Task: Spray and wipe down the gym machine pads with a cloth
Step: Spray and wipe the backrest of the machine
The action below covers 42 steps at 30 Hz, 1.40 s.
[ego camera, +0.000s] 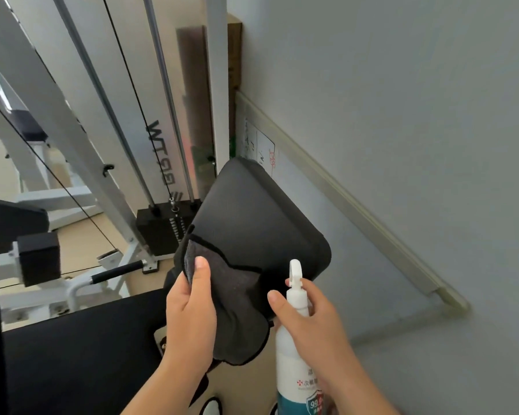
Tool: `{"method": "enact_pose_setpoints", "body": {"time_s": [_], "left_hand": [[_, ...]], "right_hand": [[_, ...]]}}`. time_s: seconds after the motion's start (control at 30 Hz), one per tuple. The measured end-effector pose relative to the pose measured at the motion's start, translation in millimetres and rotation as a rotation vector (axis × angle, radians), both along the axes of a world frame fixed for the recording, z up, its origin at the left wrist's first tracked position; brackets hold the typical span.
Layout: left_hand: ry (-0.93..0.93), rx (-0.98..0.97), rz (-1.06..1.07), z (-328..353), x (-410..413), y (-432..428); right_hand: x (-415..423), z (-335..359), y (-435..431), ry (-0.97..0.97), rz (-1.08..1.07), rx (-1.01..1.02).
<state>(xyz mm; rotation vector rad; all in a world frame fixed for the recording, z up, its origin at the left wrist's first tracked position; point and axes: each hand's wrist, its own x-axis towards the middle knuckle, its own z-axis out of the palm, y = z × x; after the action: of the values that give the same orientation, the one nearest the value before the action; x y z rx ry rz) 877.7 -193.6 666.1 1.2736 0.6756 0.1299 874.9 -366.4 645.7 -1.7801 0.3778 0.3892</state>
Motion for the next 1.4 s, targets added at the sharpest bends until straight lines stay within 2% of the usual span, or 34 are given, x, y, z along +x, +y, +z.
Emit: {"method": "enact_pose_setpoints", "body": {"time_s": [0.37,0.47,0.53,0.6,0.67,0.7,0.73,0.8,0.87,0.97,1.1,1.3,1.4], "left_hand": [[-0.106,-0.031,-0.045,-6,6,23],[-0.199,0.028,-0.035,-2,6,19],[-0.326,0.112,-0.109,-5,5,6],[-0.454,0.323,-0.417,-17,8,-9],[-0.636,0.792,-0.833,-45,18,-20],[-0.698,1.034,-0.934,-62,27,-22],[-0.746,1.227,-0.947,-74,37,-23],[-0.820,1.397,-0.948,-83,60,-22],[-0.827,1.408,-0.912,-81,89,-22],[-0.623,1.314,-0.724,-72,131,-28],[-0.474,1.171,-0.567,-78,118,-51],[-0.351,1.086,-0.629,-135,30,-68],[-0.319,1.080,-0.663,-134,41,-62]], "right_hand": [[-8,2,13,0.013,-0.145,-0.004],[-12,9,7,0.013,-0.140,-0.008],[-13,14,-1,0.011,-0.135,-0.016],[-11,18,-10,0.002,-0.123,-0.020],[-7,20,-18,0.000,-0.116,-0.024],[-6,21,-22,0.004,-0.125,-0.025],[-5,22,-27,0.010,-0.137,-0.025],[-3,25,-33,0.005,-0.138,-0.019],[-1,29,-37,-0.017,-0.127,-0.016],[4,36,-39,-0.037,-0.149,-0.012],[9,38,-41,-0.043,-0.162,0.003],[10,39,-37,-0.042,-0.155,0.028],[10,38,-35,-0.054,-0.134,0.026]]}}
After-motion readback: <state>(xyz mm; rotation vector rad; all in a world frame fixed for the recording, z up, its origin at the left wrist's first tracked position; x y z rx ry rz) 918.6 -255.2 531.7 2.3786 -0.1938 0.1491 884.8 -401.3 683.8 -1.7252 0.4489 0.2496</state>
